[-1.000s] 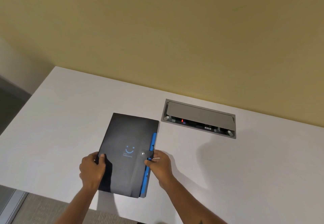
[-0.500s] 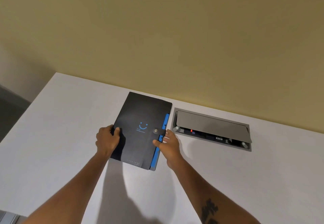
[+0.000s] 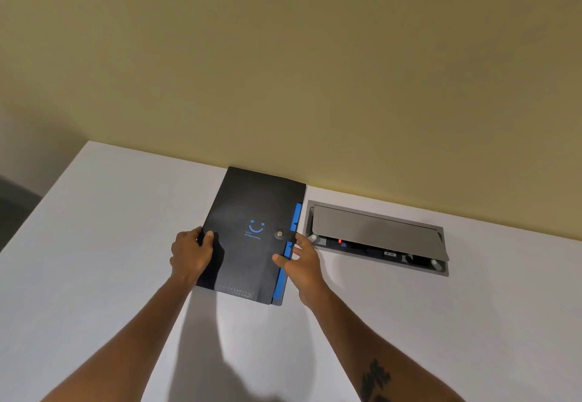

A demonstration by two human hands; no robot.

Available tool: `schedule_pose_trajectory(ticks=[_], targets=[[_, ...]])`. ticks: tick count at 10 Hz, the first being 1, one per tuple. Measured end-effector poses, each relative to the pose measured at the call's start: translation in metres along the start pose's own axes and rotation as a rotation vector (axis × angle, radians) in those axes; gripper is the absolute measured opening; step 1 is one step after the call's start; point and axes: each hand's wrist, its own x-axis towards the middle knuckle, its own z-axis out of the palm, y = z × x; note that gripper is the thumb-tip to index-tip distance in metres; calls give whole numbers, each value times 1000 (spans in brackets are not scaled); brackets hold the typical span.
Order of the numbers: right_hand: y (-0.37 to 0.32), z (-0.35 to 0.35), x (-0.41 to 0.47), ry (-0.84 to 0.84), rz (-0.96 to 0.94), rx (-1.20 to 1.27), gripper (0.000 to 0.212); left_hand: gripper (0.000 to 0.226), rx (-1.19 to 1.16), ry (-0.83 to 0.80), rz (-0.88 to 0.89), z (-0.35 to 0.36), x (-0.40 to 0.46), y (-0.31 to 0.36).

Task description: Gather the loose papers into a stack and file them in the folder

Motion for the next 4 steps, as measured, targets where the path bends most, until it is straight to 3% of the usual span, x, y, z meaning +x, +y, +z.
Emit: schedule_pose_trajectory(ticks=[2,4], targets=[[-2,-6,-1,-15,-8,-22,82,35,-21,-16,2,1,-3,0],[11,-23,-31,-4,28,-45,82,56,-13,68,-25,4,-27,-7]])
